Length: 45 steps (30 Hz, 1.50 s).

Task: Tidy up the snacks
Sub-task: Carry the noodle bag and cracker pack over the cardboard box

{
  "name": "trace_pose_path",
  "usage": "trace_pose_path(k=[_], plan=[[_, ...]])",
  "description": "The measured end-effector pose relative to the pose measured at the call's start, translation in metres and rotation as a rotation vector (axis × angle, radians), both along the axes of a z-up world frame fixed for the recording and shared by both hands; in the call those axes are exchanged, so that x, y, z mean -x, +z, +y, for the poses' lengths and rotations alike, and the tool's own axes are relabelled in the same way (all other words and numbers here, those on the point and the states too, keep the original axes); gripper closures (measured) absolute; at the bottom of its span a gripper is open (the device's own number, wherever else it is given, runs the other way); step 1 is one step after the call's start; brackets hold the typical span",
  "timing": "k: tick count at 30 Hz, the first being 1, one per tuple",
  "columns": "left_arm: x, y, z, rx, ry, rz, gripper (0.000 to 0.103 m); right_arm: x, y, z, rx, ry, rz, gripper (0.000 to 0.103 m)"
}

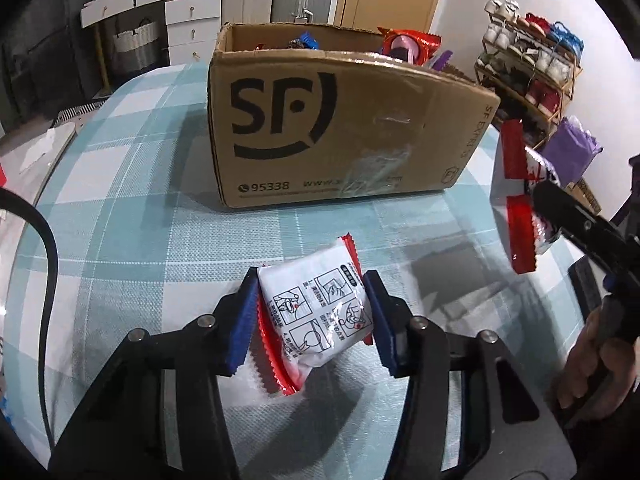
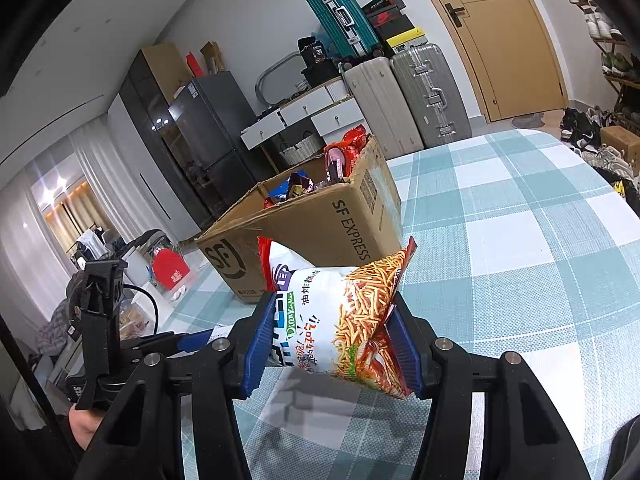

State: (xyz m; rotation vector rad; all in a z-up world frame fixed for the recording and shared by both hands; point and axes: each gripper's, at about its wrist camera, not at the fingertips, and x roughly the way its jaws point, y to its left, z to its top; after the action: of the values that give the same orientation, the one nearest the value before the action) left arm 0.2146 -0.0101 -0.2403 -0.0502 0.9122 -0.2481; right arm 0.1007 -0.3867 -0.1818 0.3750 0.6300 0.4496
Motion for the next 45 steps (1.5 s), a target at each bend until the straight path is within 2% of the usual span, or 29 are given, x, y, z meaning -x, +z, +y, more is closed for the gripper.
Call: trace_pose_path(k=[8, 14, 18, 20, 25, 30, 34, 45], plan=[[0.015, 0.015, 0.001, 0.017, -0.013, -0.032, 0.055, -0.002, -0.002, -0.002, -0.010, -0.019, 0.007, 0.048], [0.027, 0.029, 0.008, 0.065, -0.008, -0.055, 0.055, 0.000, -0.002, -0.005, -0.011, -0.030, 0.003, 0.048], [0.036, 0.046, 0.013, 0.084, -0.005, -0.093, 0.055, 0.004, 0.001, -0.005, 0.003, -0.045, -0.009, 0.048], [0.041, 0.056, 0.017, 0.060, 0.011, -0.133, 0.055, 0.004, 0.004, -0.001, 0.028, -0.035, -0.006, 0.048], [0.051, 0.077, 0.031, 0.079, 0.033, -0.166, 0.055, 0.015, 0.029, 0.010, 0.094, -0.031, -0.043, 0.048], [0.059, 0.100, 0.035, 0.041, 0.061, -0.201, 0.055, 0.025, 0.065, 0.032, 0.204, 0.030, -0.091, 0.048], [0.065, 0.121, 0.039, 0.034, 0.066, -0.229, 0.055, 0.023, 0.084, 0.047, 0.220, 0.089, -0.076, 0.048], [0.078, 0.160, 0.044, 0.028, 0.037, -0.275, 0.055, 0.029, 0.122, 0.068, 0.283, 0.119, -0.123, 0.048]])
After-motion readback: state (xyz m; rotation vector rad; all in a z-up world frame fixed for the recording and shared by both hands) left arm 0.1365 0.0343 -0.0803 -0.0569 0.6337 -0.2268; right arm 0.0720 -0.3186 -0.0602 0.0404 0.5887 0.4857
